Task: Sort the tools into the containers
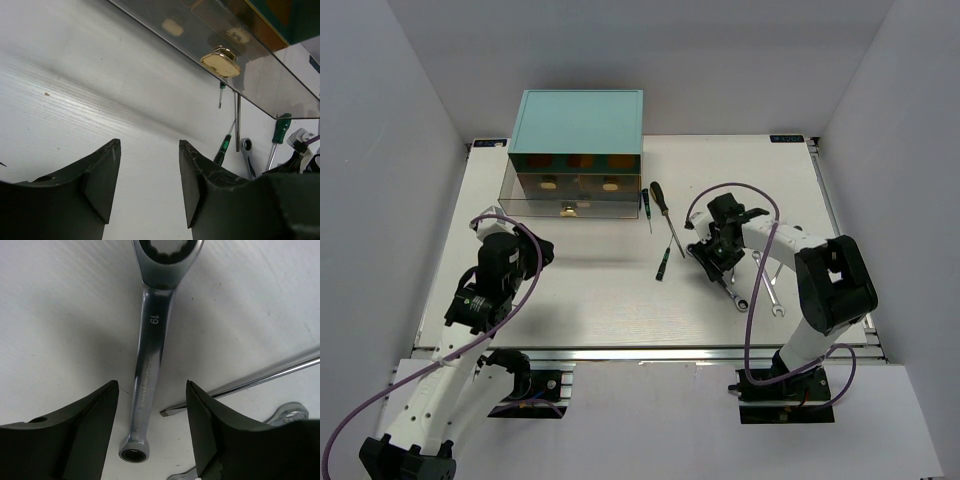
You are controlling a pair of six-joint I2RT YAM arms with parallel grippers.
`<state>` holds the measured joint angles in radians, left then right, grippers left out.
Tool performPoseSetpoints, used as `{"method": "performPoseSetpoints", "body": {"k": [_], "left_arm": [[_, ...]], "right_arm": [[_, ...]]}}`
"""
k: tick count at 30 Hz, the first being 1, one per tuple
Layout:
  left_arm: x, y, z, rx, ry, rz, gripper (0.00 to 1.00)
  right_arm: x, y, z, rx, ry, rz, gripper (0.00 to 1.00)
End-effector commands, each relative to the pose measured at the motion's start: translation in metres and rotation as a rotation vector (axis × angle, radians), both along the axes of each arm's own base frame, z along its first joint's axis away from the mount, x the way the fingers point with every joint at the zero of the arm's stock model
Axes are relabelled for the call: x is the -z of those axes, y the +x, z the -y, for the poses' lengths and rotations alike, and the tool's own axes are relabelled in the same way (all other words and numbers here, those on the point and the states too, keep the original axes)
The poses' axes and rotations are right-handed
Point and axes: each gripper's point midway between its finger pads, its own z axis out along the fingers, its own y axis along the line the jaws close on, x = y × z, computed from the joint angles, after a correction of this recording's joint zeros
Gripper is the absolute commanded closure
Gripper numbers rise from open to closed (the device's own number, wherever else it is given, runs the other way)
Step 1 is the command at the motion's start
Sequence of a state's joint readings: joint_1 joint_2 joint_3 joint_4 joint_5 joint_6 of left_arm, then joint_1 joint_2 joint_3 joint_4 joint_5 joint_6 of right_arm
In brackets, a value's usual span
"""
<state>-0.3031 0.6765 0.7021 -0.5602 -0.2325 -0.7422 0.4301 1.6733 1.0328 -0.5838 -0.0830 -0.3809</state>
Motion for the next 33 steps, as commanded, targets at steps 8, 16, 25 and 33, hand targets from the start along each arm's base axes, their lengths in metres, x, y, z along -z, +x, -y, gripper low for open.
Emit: {"method": "performPoseSetpoints", "body": {"k": [8,16,25,33], "left_arm": [[-0.008,-0.002,-0.008,-0.036,0.012,0.02,0.39],[-0.009,-0.002,-0.011,-0.051,0.02,0.019,0.39],[-0.005,0.0,-0.009,-0.044,0.017,0.016,0.36],[0.0,0.005,-0.004,-0.022,0.015,0.008,0.35]], "right_arm": [[0.027,-0.019,0.014,0.03,-0.091,-0.085,0.48],[0.032,-0.018,0.011,0.048,-0.086,-0.106,0.51],[-0.052,0.016,-0.046,0.011,0.237,0.055,0.22],[-0.099,0.081,-0.069,0.233,0.46,0.176,0.3]]}}
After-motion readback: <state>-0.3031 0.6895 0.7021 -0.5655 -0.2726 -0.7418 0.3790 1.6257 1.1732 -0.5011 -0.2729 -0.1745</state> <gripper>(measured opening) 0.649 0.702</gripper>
